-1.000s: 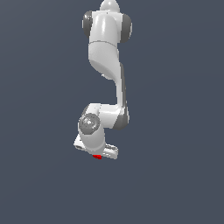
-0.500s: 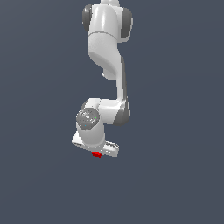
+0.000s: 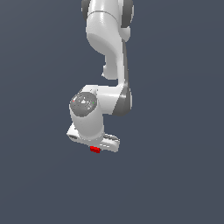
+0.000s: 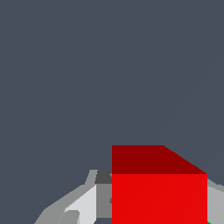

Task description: Stack the red cube on top of the green cube.

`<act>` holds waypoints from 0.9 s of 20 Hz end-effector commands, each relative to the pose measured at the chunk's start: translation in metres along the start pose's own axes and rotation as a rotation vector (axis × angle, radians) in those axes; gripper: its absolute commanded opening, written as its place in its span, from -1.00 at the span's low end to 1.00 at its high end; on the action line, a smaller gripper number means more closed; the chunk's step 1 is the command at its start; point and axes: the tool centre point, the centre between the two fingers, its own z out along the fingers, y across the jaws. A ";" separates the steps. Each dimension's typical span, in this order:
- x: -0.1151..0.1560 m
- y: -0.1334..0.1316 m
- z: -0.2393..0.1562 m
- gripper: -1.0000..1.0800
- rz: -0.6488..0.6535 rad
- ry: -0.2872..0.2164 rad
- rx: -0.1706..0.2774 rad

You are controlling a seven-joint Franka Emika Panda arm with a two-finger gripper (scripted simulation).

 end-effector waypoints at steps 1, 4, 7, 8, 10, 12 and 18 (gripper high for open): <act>0.000 0.000 -0.007 -1.00 0.000 -0.001 0.000; 0.001 0.000 -0.009 -1.00 0.000 -0.001 0.000; 0.001 0.000 -0.009 -1.00 0.000 0.000 0.000; 0.001 0.000 -0.009 -1.00 0.000 0.000 0.000; -0.001 0.001 -0.008 -1.00 0.000 0.000 0.000; -0.003 0.003 -0.007 -1.00 0.000 0.000 0.000; -0.014 0.015 -0.002 -1.00 0.000 0.000 0.000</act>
